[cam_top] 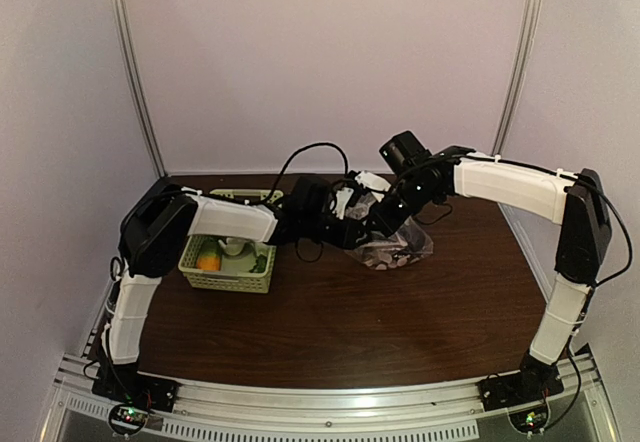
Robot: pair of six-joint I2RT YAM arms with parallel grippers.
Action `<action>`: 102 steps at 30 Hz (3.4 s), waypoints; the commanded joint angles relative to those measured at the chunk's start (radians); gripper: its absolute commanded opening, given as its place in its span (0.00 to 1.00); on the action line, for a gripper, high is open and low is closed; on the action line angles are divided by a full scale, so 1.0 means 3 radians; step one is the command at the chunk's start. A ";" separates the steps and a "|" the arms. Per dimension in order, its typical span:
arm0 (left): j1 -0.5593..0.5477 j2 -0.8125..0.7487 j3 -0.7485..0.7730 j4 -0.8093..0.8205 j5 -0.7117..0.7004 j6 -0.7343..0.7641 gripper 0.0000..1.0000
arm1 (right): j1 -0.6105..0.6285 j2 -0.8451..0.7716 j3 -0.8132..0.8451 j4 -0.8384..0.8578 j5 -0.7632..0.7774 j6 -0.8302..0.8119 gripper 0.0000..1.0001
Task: Open the zip-top bag and remove the fake food
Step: Adjust the zipper food storage bag at the center of the board.
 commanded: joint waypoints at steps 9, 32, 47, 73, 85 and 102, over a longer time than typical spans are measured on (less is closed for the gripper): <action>-0.0125 0.0306 0.0104 0.0224 -0.0056 0.0037 0.52 | -0.0062 -0.0281 -0.0025 -0.0030 -0.0049 0.0052 0.00; -0.0400 0.0356 -0.0207 0.1524 -0.0838 0.0069 0.45 | -0.0100 -0.0599 -0.0130 0.0115 -0.0658 0.0189 0.00; -0.0406 -0.1279 -0.1067 0.0895 -0.0706 0.0154 0.39 | -0.0108 -0.0725 0.0637 -0.0142 -0.1160 0.0204 0.00; -0.0408 -0.1177 -0.0040 -0.2045 -0.0524 0.0447 0.22 | -0.0105 -0.0451 0.0216 0.0180 -0.1268 0.0470 0.00; -0.0432 -0.1058 -0.0174 -0.2051 0.0258 0.0421 0.29 | -0.0113 -0.0609 -0.0417 0.0584 -0.1138 0.0472 0.00; -0.0592 -0.1955 -0.0794 -0.1035 -0.0670 0.0491 0.28 | -0.0275 -0.0743 0.0167 0.0313 0.0247 0.0332 0.00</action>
